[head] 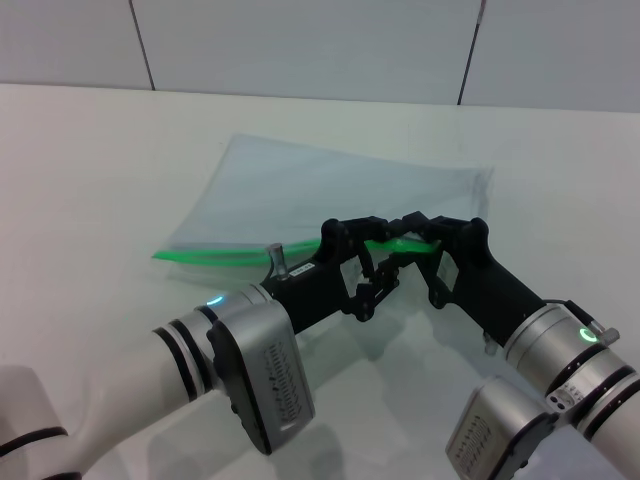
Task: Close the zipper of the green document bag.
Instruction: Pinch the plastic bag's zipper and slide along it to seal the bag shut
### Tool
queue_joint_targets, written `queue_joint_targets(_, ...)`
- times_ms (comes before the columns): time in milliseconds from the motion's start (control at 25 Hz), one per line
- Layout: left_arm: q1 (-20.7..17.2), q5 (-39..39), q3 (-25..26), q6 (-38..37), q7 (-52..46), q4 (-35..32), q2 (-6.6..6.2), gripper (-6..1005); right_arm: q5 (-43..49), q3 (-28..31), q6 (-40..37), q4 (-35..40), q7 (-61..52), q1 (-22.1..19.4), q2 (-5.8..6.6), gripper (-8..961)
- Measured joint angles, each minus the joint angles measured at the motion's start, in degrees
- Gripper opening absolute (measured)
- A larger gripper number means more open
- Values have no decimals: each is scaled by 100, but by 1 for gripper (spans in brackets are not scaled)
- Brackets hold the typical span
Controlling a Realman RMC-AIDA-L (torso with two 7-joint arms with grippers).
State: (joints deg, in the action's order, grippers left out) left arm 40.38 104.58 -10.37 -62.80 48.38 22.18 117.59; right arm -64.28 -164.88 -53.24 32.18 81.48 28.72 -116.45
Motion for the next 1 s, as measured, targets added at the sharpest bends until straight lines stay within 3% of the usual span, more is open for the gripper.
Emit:
queue_joint_targets(160, -14, 1, 0, 0, 95, 2, 5, 247, 13, -1, 7, 0, 0, 0, 0, 48)
queue_joint_targets(280, -32, -2, 18, -3, 199, 23, 10, 313, 14, -1, 7, -6, 0, 0, 0, 48)
queue_joint_targets(1000, -78, -86, 153, 269, 1087, 96, 18, 303, 16, 7, 82, -12, -1, 10, -9, 48)
